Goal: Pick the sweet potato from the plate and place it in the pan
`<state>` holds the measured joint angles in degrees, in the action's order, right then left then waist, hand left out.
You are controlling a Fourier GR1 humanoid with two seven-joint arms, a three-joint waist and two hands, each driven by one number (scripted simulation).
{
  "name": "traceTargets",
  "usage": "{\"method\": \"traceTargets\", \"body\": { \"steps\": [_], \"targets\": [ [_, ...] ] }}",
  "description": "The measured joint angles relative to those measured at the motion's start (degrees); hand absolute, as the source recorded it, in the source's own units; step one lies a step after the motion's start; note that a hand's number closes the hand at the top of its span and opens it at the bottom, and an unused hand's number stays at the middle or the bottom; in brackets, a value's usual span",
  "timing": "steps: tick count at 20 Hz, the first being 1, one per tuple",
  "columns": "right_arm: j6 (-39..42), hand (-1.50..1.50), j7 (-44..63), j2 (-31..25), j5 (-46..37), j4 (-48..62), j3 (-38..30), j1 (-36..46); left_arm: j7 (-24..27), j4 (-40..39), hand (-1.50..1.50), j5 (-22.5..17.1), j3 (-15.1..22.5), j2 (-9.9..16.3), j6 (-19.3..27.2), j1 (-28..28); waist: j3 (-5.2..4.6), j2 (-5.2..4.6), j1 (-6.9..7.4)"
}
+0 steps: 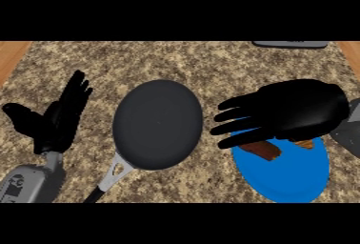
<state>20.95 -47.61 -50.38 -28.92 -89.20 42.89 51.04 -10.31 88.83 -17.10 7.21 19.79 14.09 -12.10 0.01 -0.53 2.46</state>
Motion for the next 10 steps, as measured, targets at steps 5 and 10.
{"method": "traceTargets", "body": {
  "steps": [5, 10],
  "targets": [
    [-2.58, -1.50, -1.80, -1.81, -10.69, 0.78, 7.41, 1.47, -0.05, 0.80, 0.00, 0.01, -0.62, 0.09, -0.19, 0.96, -0.02, 0.25, -0.69],
    [-6.59, -1.50, -5.36, -3.10, -17.49, 2.36, 9.21, 0.89, -0.31, 0.86, 0.00, -0.27, -2.13, 0.44, -1.10, 1.74, -0.02, 0.40, -1.53]
  ]
}}
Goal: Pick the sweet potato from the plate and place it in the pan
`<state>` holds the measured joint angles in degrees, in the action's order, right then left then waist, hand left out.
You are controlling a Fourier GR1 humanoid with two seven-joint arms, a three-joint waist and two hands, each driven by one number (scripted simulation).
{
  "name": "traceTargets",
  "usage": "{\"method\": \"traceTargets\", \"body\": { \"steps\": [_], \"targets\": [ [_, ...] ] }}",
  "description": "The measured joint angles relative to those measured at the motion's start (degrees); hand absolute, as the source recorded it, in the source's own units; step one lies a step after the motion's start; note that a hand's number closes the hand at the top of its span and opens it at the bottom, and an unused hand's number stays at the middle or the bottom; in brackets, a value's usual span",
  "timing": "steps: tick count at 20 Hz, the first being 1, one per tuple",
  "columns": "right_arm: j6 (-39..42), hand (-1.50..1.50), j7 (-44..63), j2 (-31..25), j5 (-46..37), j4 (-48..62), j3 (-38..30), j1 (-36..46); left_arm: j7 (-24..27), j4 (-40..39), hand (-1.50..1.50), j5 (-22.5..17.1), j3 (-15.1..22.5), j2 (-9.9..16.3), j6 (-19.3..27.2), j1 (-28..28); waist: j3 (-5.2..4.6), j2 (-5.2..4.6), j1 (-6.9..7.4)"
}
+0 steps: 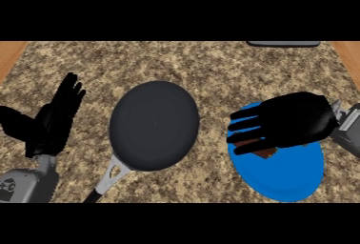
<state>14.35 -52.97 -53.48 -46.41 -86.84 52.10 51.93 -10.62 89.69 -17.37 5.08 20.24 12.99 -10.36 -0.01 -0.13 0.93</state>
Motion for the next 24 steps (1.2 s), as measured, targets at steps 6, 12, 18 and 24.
{"method": "traceTargets", "body": {
  "steps": [6, 12, 18, 24],
  "targets": [
    [-5.16, -1.50, -1.95, -1.15, -7.03, -1.34, -3.18, -3.18, -0.01, 0.75, 0.00, 0.89, -0.79, -0.52, -0.34, 1.36, 0.01, 0.17, -0.63],
    [-6.14, -1.50, -2.76, -0.92, -10.75, -5.69, -7.47, -9.73, 0.10, 0.55, 0.00, 1.24, -2.14, -1.25, -1.46, 1.98, 0.01, 0.21, -0.99],
    [-4.56, -1.50, -1.53, 2.07, -16.32, -9.29, -9.68, -14.87, -0.27, 1.90, 0.00, 2.57, -2.52, -2.13, -2.11, 2.74, -0.01, 0.22, -0.94],
    [-3.31, -1.50, 0.34, 7.11, -23.89, -8.72, -11.61, -18.03, -0.59, 1.09, 0.00, 3.89, -2.93, -3.53, -2.48, 2.04, 0.01, 0.16, -0.84]
  ]
}}
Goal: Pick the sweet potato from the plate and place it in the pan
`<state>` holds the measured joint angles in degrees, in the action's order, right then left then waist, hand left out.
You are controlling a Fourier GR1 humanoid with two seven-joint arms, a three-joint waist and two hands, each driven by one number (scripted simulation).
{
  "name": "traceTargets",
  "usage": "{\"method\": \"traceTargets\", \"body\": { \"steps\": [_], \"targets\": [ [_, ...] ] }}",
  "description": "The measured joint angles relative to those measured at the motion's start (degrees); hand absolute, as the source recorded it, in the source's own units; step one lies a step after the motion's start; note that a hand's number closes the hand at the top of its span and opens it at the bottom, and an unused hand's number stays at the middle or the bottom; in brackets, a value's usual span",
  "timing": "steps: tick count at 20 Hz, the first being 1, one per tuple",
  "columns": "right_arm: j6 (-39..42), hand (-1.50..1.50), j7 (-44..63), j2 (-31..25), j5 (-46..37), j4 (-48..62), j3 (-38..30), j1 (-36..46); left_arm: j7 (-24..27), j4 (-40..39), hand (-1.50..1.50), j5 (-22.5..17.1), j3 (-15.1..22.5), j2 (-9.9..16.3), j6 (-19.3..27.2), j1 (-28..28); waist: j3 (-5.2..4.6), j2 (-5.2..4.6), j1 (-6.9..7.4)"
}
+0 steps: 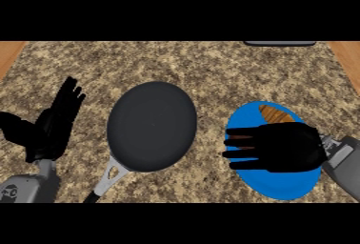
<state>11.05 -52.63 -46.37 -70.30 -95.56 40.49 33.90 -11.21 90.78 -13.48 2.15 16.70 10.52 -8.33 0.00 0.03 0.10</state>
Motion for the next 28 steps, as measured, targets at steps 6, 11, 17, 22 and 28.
{"method": "traceTargets", "body": {
  "steps": [6, 11, 17, 22, 28],
  "targets": [
    [-0.07, -1.50, -0.69, 5.18, -5.41, 3.24, -1.30, -1.77, -0.10, -0.56, 0.00, 0.87, -0.79, -1.06, -0.77, -0.48, -0.01, -0.03, 0.10],
    [-1.35, -1.50, -1.14, 9.71, -11.28, 7.56, -1.49, -2.80, 0.37, -1.36, 0.00, 1.92, -1.10, -2.12, -1.40, -0.72, -0.01, -0.04, 0.15],
    [-3.25, -1.50, -2.90, 13.98, -15.27, 12.54, -3.25, -3.81, -2.02, -0.46, 0.00, 2.97, -1.89, -2.51, -1.38, -2.33, 0.00, -0.05, 0.15],
    [-3.63, -1.50, -3.77, 17.86, -17.94, 16.03, -4.64, -4.31, -2.38, 0.05, 0.00, 2.84, -3.27, -2.58, -2.56, -2.11, -0.03, -0.02, 0.17],
    [-4.36, 1.50, -4.80, 20.78, -22.72, 18.93, -4.20, -4.78, -1.32, -0.19, 0.00, 4.01, -3.27, -3.91, -3.07, -1.00, -0.25, 0.17, 0.15]
  ]
}}
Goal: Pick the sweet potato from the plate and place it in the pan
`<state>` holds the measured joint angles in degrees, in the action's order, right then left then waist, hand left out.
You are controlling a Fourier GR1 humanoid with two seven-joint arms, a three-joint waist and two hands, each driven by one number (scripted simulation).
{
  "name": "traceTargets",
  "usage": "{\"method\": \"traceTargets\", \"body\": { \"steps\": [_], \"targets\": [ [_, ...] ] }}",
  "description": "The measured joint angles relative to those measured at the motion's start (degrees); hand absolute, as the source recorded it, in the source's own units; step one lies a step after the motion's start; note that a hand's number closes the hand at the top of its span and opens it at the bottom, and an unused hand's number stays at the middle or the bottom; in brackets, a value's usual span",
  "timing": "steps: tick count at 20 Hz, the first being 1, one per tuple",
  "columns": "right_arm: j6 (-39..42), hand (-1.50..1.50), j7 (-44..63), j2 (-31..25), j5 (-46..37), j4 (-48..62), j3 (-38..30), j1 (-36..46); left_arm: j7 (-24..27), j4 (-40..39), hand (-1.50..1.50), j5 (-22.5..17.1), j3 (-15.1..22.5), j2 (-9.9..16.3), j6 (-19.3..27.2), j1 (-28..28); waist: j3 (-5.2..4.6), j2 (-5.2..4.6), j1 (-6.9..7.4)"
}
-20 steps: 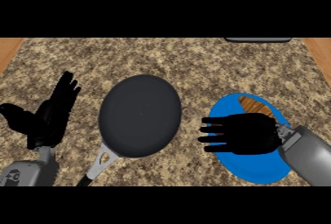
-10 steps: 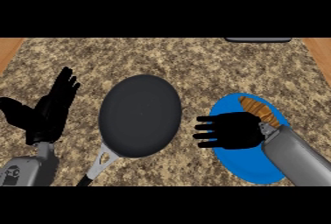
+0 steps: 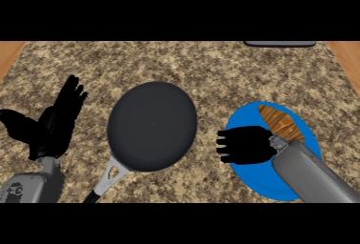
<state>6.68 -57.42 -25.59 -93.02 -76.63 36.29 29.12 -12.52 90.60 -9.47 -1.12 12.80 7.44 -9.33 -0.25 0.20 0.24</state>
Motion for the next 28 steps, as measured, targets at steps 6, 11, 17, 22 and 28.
{"method": "traceTargets", "body": {
  "steps": [6, 11, 17, 22, 28],
  "targets": [
    [-2.59, 1.50, -1.98, 1.38, -0.03, 2.08, -0.11, 0.38, -0.14, 0.64, 0.00, 0.02, -0.73, 0.03, -0.92, 0.66, -0.12, 0.17, 0.13],
    [-3.98, 1.50, -2.80, 1.95, 0.62, 2.95, -0.61, -0.03, -0.62, 1.43, 0.00, 0.11, -1.08, -0.17, -1.27, 1.11, -0.26, 0.35, 0.17],
    [5.08, 1.50, 9.04, 9.03, 2.83, 6.05, -7.72, -0.43, -0.21, 1.39, 0.00, 0.53, -1.50, -0.14, -1.13, 1.45, -0.54, 0.58, -1.22],
    [11.06, 1.50, 24.18, 15.76, 4.72, 6.89, -16.96, -1.90, -0.31, 1.19, 0.00, 0.50, -2.29, 0.00, -0.55, 2.01, -0.25, 1.17, -4.58],
    [11.70, 1.50, 45.02, 23.00, 3.95, 4.69, -25.00, -0.38, -0.55, 0.78, 0.00, 0.55, -3.05, 0.30, -0.09, 2.77, -0.02, 2.30, -5.17]
  ]
}}
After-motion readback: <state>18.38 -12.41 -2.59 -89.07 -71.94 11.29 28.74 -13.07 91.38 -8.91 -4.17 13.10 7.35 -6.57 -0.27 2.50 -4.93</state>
